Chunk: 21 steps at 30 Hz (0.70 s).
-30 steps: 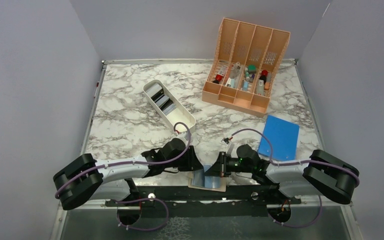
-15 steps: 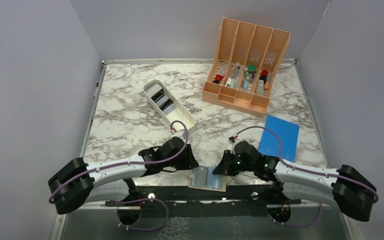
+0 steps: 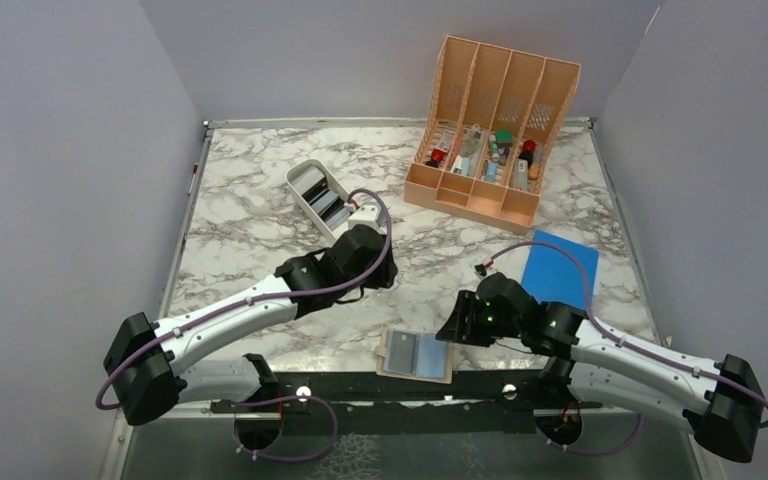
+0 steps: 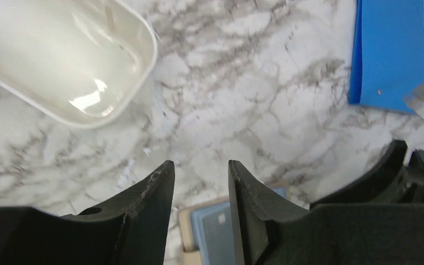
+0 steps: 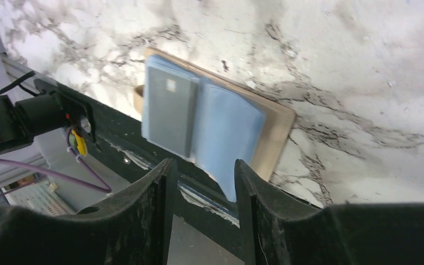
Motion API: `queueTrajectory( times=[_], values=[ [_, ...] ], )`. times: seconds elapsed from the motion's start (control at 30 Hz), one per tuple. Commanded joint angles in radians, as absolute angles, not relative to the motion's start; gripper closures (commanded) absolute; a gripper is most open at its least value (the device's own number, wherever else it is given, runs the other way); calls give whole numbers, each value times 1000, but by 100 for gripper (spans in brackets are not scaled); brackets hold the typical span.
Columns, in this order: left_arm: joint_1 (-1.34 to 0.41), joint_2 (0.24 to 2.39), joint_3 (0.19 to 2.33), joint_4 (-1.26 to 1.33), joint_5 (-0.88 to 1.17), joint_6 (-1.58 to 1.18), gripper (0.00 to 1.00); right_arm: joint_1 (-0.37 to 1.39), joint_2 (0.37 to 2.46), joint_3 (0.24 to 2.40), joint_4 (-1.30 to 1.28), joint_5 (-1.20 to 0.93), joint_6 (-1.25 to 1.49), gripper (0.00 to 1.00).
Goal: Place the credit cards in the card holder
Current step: Turn over the card slot in the card holder.
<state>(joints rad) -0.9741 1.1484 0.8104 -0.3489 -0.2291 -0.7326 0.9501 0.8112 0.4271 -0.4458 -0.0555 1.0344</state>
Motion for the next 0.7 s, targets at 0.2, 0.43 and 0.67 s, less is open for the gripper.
queueTrajectory(
  times=[0.2,0.43,0.67],
  values=[
    [-758,1299,1093,-396,-456,-62,59,955,728,495,-442,-28,930,44],
    [-496,1451,1169,-313,-225,168,54,956,690,534,-432,10,880,43],
    [-396,1633,1220,-212,-76,388,37,956,749,602,-439,49,824,42]
  ],
)
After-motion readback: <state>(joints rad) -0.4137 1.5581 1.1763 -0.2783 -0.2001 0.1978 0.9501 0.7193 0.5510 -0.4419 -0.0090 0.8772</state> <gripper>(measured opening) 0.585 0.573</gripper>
